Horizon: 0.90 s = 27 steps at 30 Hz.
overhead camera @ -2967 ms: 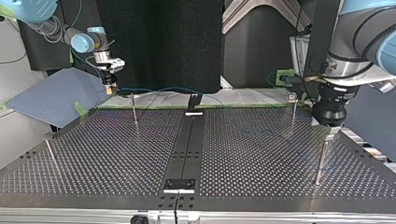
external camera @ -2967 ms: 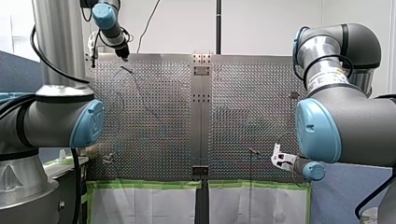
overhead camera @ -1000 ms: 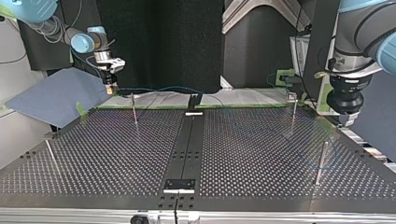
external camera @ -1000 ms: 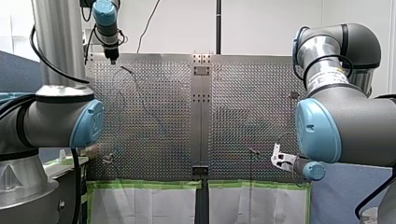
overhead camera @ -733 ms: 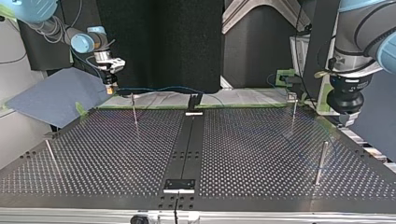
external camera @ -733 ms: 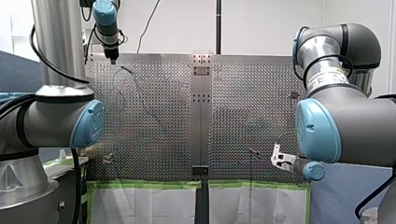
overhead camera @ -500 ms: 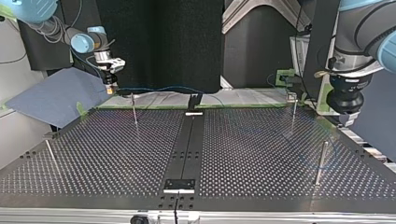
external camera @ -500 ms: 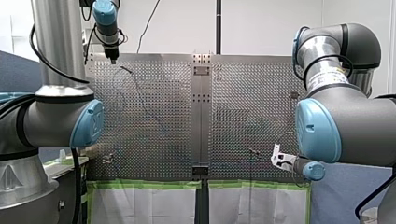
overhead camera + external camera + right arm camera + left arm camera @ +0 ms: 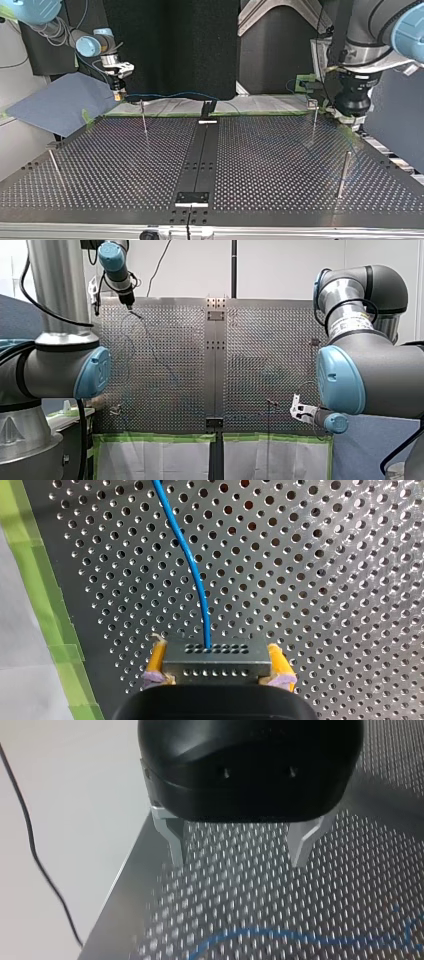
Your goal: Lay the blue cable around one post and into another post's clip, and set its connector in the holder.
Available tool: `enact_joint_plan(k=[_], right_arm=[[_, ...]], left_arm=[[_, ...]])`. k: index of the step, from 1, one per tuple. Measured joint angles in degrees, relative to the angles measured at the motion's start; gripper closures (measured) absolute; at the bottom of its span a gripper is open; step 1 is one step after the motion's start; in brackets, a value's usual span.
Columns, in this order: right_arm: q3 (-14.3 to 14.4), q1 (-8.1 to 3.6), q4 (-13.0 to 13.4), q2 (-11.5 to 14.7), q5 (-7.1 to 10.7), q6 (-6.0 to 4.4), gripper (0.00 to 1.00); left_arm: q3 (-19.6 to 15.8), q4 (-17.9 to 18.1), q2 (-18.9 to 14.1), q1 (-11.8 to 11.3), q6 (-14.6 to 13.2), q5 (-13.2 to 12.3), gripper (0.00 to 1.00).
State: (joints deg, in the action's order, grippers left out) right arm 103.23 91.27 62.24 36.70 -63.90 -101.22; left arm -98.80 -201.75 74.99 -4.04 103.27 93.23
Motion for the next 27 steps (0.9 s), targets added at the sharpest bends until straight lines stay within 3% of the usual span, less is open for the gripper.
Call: enact_joint_plan(k=[5, 12, 21, 27], right_arm=[[0.0, -0.09, -0.1, 0.1, 0.0, 0.04, 1.0], [0.0, -0.27, -0.3, 0.2, 0.0, 0.27, 1.0], [0.0, -0.35, -1.4, 0.4, 0.17, 0.55, 1.0], [0.0, -0.4, -1.6, 0.4, 0.85, 0.04, 1.0]], left_arm=[[-2.3, 2.3, -1.4, 2.2, 2.2, -2.3, 0.0], [-5.6, 5.6, 0.9, 5.5, 5.0, -5.0, 0.0], [-9.8, 9.9, 5.1, 9.7, 1.9, -1.8, 0.0], [-12.8, 12.8, 8.1, 12.7, -0.1, 1.2, 0.0]])
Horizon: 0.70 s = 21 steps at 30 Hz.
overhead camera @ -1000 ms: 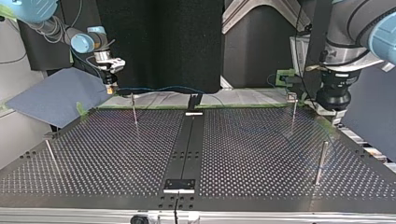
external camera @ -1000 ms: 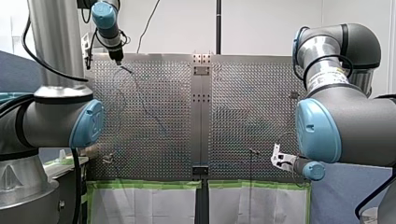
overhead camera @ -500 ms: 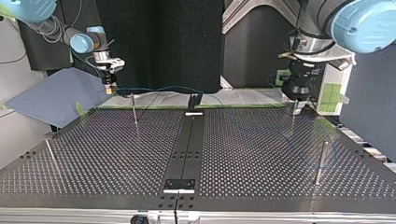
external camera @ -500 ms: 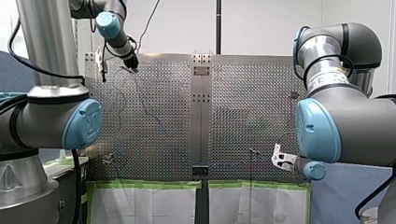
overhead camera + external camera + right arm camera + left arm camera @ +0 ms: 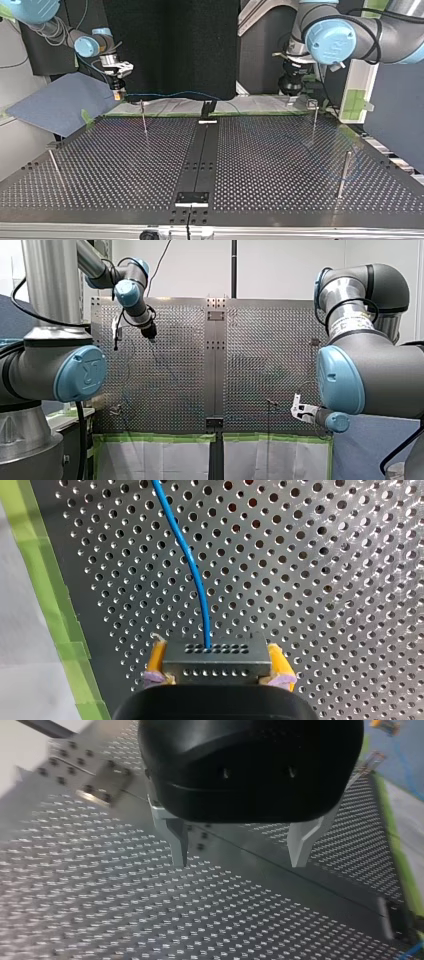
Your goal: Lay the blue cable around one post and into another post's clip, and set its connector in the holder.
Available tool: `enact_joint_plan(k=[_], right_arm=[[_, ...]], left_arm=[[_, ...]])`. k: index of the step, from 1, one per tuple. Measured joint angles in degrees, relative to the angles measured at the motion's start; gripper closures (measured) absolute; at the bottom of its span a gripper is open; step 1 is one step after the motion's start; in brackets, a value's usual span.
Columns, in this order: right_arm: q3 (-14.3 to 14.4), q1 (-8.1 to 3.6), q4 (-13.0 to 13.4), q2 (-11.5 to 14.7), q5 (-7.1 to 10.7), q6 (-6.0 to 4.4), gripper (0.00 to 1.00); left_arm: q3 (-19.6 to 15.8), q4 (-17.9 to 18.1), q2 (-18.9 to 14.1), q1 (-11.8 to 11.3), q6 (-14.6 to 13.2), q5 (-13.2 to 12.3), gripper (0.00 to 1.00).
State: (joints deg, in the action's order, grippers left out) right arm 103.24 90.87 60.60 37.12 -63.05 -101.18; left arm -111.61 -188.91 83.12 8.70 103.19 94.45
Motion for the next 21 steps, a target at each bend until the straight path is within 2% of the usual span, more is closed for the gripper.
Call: enact_joint_plan(k=[13, 21], right_arm=[[0.0, -0.3, -0.7, 0.1, 0.28, -0.19, 1.0], [0.0, -0.48, -1.2, 0.1, 0.52, -0.08, 1.0]], left_arm=[[-5.9, 5.9, 5.9, 5.9, -0.4, 5.8, 0.0], [-9.7, 9.7, 9.7, 9.7, 0.4, 5.5, 0.0]])
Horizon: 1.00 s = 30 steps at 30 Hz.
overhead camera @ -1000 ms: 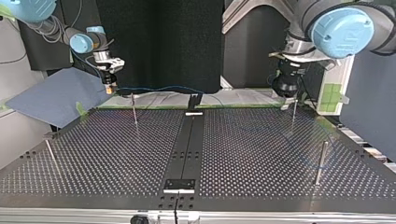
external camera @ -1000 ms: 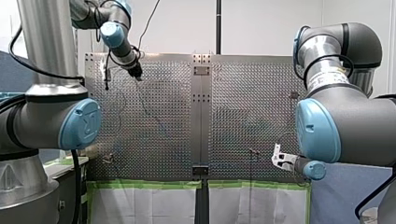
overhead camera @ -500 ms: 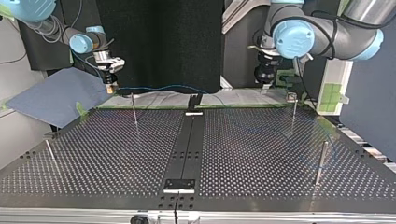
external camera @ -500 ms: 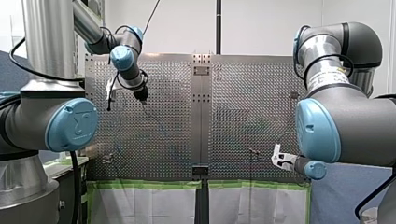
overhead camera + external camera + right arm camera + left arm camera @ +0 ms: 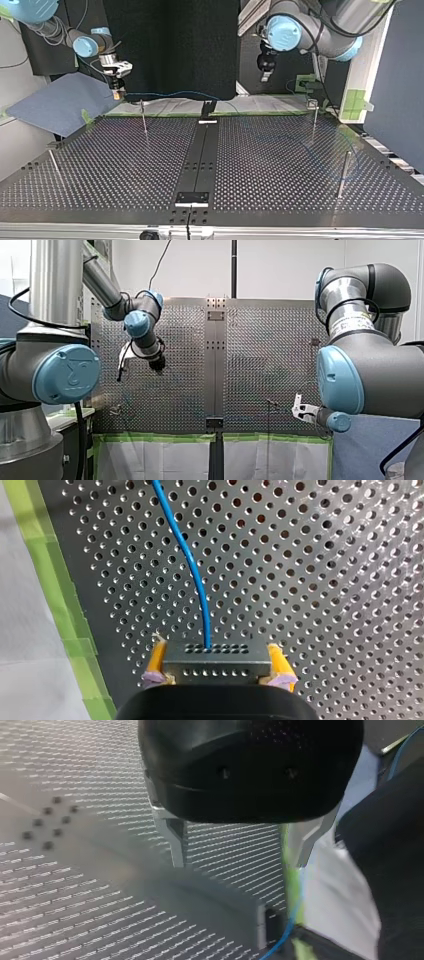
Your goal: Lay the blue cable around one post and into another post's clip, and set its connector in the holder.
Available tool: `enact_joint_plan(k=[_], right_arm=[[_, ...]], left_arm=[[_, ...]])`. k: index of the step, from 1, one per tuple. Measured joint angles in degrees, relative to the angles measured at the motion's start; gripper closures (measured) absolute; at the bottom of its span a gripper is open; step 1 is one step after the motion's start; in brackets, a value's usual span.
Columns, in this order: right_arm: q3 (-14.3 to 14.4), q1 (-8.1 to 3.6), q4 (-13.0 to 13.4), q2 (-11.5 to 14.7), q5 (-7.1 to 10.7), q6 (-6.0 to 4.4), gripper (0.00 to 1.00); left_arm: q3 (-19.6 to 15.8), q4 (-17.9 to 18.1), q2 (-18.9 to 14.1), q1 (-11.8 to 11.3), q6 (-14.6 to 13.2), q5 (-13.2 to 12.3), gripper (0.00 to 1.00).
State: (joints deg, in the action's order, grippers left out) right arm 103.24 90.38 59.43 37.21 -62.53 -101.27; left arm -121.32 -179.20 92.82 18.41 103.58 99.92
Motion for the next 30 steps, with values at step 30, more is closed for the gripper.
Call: enact_joint_plan(k=[30], right_arm=[[0.0, -1.3, -0.7, 0.0, 0.29, 0.25, 1.0]], left_arm=[[9.0, 14.6, 14.7, 14.7, 4.3, -1.7, 0.0]])
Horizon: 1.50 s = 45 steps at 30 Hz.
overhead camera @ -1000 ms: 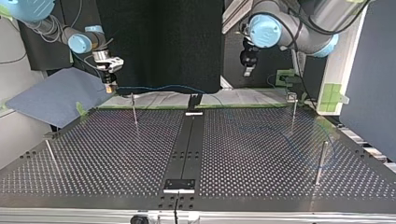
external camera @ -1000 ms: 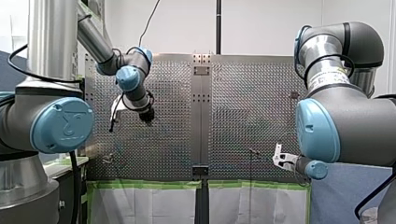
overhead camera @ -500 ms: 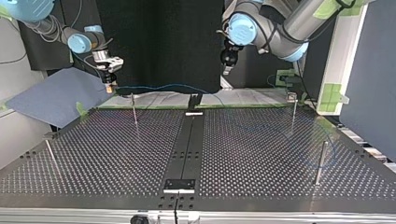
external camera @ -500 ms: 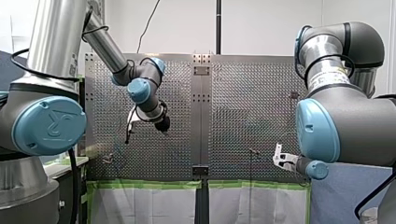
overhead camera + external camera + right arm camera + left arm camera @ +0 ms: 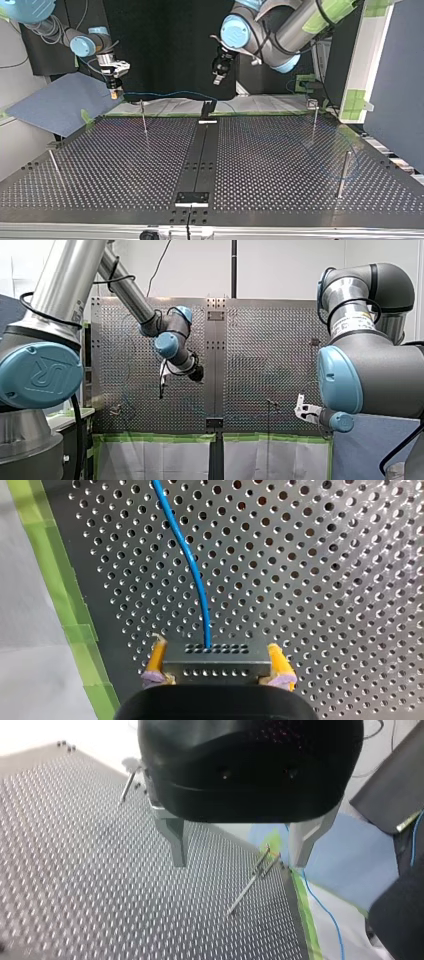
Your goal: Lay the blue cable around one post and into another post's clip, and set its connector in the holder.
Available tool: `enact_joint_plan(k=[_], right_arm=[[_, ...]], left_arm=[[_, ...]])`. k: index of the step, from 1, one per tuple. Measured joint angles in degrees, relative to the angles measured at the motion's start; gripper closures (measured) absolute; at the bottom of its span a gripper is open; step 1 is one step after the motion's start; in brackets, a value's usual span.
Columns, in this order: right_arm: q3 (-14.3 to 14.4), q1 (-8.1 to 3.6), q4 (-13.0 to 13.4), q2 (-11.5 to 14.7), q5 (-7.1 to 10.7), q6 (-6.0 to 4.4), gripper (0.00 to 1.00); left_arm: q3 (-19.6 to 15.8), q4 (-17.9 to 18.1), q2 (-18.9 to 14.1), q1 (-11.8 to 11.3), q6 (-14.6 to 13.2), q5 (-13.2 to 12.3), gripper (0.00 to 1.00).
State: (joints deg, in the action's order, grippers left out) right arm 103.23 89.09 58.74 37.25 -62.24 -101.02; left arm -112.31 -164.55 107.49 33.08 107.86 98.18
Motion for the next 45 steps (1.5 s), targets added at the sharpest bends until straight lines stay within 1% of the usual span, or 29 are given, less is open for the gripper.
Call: enact_joint_plan(k=[4, 9, 12, 21, 25, 30, 34, 38, 45], right_arm=[[0.0, -0.07, -0.1, 0.0, -0.01, 0.17, 1.0], [0.0, -0.09, -0.1, 0.0, 0.0, 0.26, 1.0], [0.0, -0.07, -0.1, 0.0, 0.12, 0.27, 1.0], [0.0, -0.03, -0.1, 0.0, 0.14, 0.28, 1.0], [0.0, -0.06, -0.1, 0.0, 0.1, 0.28, 1.0], [0.0, -0.04, -0.1, 0.0, 0.09, 0.28, 1.0], [0.0, -0.01, -0.1, 0.0, 0.1, 0.28, 1.0], [0.0, 0.06, -0.1, 0.0, 0.21, 0.28, 1.0], [0.0, 0.02, -0.1, 0.1, 0.14, 0.28, 1.0]], left_arm=[[1.6, 2.0, 2.0, 2.0, -0.2, 0.1, 0.0], [2.3, 4.5, 4.5, 4.4, -1.0, 0.8, 0.0], [3.3, 6.1, 6.1, 5.2, -1.1, 0.8, 0.0], [7.3, 10.8, 10.8, 4.2, -1.3, 1.0, 0.0], [8.0, 12.8, 12.8, 3.0, -1.8, 1.0, 0.0], [8.1, 15.0, 15.0, 1.5, -3.5, 1.5, 0.0], [8.3, 16.7, 16.7, 1.2, -5.1, 2.0, 0.0], [8.7, 18.5, 18.5, 1.3, -6.9, 1.3, 0.0], [9.5, 21.6, 21.6, 1.7, -8.1, 0.9, 0.0]])
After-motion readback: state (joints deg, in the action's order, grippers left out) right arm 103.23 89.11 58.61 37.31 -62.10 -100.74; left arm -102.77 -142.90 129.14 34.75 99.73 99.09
